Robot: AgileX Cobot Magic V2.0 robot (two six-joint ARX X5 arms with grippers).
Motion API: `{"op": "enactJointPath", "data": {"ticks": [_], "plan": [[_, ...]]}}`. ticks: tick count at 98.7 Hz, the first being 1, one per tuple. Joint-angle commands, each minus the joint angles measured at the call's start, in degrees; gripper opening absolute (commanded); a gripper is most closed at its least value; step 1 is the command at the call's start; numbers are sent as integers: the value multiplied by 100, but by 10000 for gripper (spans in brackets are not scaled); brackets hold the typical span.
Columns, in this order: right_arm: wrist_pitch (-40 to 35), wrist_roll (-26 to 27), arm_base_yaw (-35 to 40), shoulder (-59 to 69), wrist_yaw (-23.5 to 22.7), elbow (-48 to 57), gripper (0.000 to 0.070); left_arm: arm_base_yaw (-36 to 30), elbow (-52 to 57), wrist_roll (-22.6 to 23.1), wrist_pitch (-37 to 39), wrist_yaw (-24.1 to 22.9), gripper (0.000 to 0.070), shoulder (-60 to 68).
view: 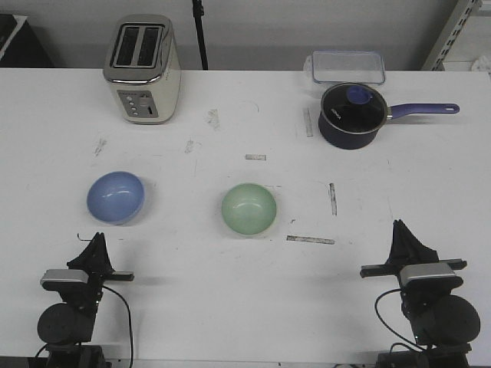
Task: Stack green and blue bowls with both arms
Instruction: 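Open the right gripper and retract it back to rest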
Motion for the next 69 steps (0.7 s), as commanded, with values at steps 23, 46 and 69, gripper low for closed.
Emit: {"op": "enactJointPath", "data": {"ticks": [23,46,69], "plan": [[57,79,-7,-291,-17,24,9,4,-129,48,61,7,2,-11],[57,79,-7,-289,-13,24,9,4,-129,48,63,7,2,-11],[57,79,-7,-289,-13,24,9,4,-129,28,98,11,2,-11]]}}
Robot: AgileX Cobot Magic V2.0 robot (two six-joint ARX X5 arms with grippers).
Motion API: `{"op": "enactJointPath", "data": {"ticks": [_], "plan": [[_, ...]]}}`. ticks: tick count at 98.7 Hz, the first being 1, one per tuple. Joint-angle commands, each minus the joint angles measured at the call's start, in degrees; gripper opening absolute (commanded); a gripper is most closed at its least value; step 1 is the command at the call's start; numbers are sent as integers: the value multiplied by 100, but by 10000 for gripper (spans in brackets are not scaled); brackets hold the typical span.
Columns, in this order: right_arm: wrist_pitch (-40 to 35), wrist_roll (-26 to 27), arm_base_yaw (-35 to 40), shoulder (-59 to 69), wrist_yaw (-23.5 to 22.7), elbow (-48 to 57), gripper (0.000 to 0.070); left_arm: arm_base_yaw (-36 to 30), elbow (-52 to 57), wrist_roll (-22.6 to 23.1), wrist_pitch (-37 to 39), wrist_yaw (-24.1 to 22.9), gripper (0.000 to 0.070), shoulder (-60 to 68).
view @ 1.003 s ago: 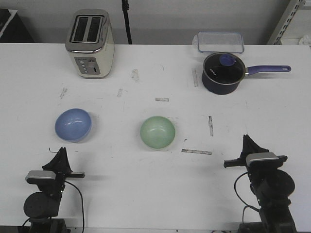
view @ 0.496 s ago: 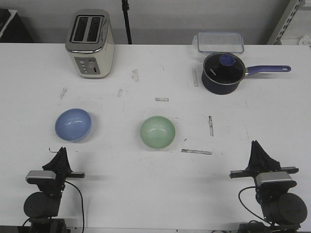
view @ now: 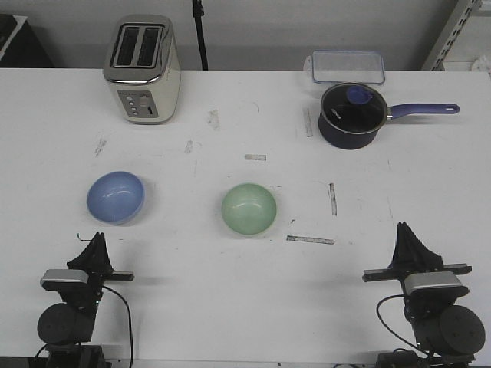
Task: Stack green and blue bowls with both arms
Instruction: 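Open the right gripper and retract it back to rest, then move the left gripper forward over the blue bowl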
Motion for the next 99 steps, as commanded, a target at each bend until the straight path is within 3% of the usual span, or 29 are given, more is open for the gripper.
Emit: {"op": "enactJointPath", "data": {"ticks": [1,18,44,69,99], "plan": [[55,79,-7,-13,-13,24,9,4,-129,28,81,11,2,-11],[55,79,-7,-13,-13,24,9,4,-127,-398,94,9,1,-11],[55,79,-7,-13,-13,24,9,4,369,-378,7,4,2,127],[55,79,-7,-13,-13,24,9,4,1602,-378,-573,2,2,907],[55,79,-7,-13,-13,24,9,4,3324,-179,-1215,0,2,2712]]}}
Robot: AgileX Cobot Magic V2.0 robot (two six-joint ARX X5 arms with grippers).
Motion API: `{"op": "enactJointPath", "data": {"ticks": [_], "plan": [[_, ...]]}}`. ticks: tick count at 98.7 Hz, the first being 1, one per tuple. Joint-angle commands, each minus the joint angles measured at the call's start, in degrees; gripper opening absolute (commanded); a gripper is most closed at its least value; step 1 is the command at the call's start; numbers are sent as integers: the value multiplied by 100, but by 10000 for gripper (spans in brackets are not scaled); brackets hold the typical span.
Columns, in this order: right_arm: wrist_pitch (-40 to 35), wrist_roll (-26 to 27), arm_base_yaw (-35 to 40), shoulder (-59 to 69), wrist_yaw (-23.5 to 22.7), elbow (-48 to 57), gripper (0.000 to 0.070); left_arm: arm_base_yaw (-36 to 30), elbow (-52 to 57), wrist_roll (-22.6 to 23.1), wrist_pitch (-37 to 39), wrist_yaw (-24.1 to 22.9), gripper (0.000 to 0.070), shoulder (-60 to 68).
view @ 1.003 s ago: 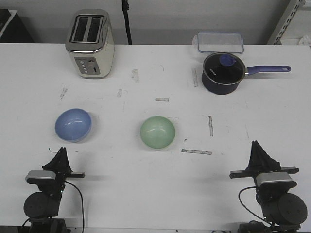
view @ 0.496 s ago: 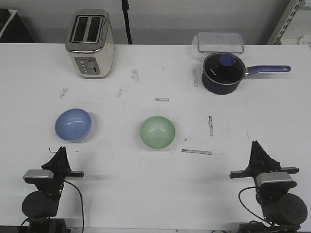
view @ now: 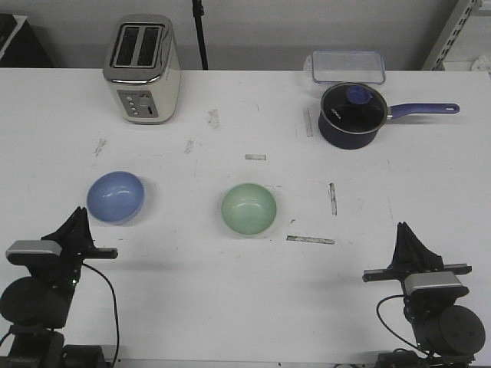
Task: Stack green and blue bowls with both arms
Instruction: 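Move the left gripper forward over the blue bowl, then lower the left gripper and grasp the blue bowl rim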
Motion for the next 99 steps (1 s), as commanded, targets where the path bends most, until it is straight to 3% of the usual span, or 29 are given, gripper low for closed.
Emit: {"op": "enactJointPath", "data": {"ticks": [1,9,10,50,85,99], "plan": [[55,76,-7,-13,-13,24,9,4,382,87,-140,2,2,437],[55,76,-7,-13,-13,24,9,4,1038,205,-411,2,1,1255],[55,76,-7,-13,-13,24,9,4,1556,201,-520,2,2,2087],[55,76,-7,-13,-13,24,9,205,2922,190,-2240,-24,2,4122],[55,76,-7,-13,-13,24,9,809,4380,-920,-3969,44,2,5525],[55,76,-7,-13,-13,24,9,1257,4461,-929,-4258,636,2,5604]]}}
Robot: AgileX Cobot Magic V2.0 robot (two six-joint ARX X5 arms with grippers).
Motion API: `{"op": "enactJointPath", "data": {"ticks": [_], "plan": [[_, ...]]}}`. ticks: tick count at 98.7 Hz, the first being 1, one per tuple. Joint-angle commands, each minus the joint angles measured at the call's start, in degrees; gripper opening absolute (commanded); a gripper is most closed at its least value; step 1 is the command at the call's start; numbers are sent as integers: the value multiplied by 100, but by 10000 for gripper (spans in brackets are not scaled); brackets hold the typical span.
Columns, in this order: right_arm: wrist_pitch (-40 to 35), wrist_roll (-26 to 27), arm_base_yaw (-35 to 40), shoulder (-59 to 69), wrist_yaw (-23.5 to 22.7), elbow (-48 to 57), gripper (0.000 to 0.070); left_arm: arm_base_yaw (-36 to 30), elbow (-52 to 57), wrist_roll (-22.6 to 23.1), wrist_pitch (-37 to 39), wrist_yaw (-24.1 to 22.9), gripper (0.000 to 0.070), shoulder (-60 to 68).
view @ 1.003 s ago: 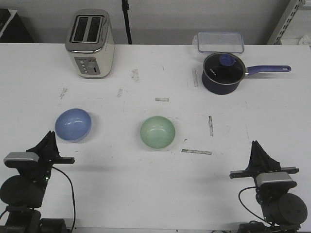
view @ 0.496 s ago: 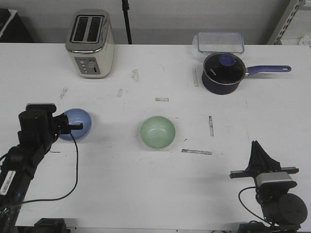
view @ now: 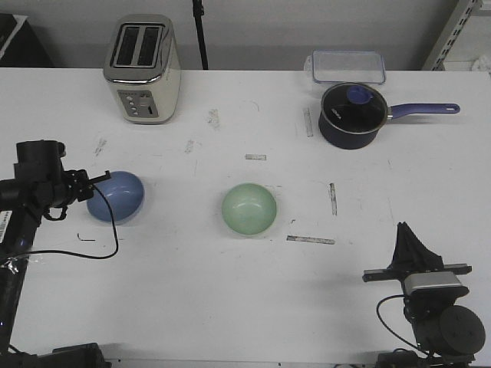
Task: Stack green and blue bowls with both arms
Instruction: 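Lower the left gripper and grasp the blue bowl rim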
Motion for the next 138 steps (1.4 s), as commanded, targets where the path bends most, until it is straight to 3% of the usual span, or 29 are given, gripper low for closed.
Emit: {"op": "enactJointPath", "data": {"ticks": [1,21,43,68,138], "plan": [[55,76,-7,-13,-13,24,9,212,118,-125,-111,352,2,79],[55,76,-7,-13,-13,24,9,955,118,-275,-358,1292,22,96],[55,76,-7,-13,-13,24,9,1290,116,-258,-372,1434,302,254],[55,76,-7,-13,-13,24,9,1290,116,-256,-378,1746,308,758],[55,76,-7,-13,-13,24,9,901,114,-212,-205,1727,328,2009]]}}
